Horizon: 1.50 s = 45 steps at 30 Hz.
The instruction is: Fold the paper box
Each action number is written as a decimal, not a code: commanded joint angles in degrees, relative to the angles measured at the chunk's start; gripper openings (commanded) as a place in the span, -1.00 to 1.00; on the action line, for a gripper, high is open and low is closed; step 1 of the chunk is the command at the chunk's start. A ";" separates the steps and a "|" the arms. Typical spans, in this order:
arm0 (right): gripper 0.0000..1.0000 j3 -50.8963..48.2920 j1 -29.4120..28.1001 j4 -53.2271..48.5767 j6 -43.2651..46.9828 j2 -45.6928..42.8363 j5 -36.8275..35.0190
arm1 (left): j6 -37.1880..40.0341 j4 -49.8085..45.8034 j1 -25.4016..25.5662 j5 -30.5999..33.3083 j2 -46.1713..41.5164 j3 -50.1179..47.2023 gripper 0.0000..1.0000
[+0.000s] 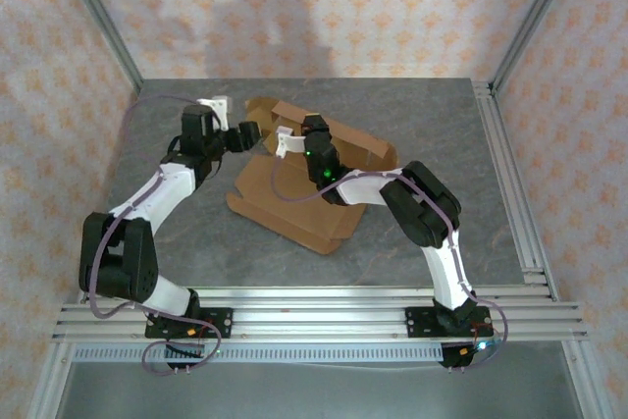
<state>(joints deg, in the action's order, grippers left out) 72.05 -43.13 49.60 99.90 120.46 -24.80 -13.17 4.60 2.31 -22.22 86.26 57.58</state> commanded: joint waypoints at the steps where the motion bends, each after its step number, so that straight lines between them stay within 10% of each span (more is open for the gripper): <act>1: -1.00 -1.51 0.27 2.76 0.03 -0.87 1.20 | -0.83 0.15 -3.37 0.80 5.34 5.29 0.65; 10: -1.00 -3.87 -0.15 2.60 -1.54 -3.29 1.77 | 5.22 -13.06 -8.45 0.20 25.49 29.07 0.61; 20: -1.00 -3.32 -0.28 1.81 -1.76 -3.94 0.11 | 23.93 -28.82 -7.52 -14.61 40.45 49.44 0.54; 27: -1.00 -3.24 -0.28 1.89 -1.81 -4.28 -0.25 | 28.81 -28.94 -5.42 -23.20 36.97 44.45 0.50; 45: -1.00 -3.10 -0.28 1.12 -1.51 -3.05 0.34 | 28.41 -25.59 -3.81 -21.71 28.89 31.02 0.50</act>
<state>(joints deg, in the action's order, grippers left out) 69.19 -43.09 51.62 99.02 118.87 -25.04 14.74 -22.55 -2.44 -44.58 118.41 90.17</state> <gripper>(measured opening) 0.064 0.750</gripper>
